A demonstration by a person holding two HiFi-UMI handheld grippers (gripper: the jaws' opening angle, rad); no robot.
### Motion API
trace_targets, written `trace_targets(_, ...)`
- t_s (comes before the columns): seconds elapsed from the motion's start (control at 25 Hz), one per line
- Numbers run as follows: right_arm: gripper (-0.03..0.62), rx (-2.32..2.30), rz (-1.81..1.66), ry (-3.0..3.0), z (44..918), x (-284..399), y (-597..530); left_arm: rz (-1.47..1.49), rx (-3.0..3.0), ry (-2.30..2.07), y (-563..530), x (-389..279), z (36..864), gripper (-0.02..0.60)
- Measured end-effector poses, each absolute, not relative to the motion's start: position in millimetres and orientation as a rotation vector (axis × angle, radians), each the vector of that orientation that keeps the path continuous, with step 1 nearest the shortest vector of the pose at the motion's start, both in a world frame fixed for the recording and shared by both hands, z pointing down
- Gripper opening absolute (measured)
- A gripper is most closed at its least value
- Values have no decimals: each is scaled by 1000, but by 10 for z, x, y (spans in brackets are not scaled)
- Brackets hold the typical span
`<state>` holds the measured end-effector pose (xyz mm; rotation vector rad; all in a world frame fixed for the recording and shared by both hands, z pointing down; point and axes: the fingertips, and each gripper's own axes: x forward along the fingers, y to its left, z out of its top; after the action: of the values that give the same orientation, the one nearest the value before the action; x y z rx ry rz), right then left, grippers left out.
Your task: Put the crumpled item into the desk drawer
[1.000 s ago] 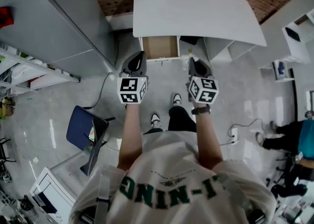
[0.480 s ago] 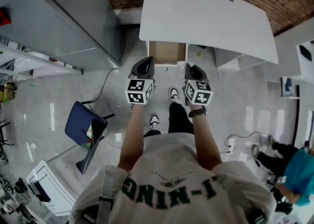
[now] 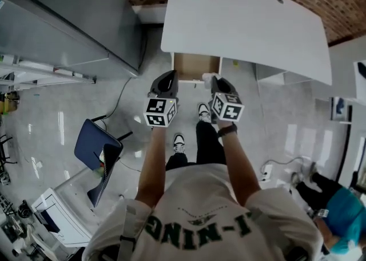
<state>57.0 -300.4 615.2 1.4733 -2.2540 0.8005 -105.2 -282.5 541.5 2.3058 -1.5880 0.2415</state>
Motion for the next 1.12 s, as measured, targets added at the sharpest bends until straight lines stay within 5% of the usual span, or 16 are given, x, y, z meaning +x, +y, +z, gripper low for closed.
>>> trace_targets(1.12,28,1292,1079,-2025,8311,583,-3974,281,2239,-1549,-3747,-820,6866,-2)
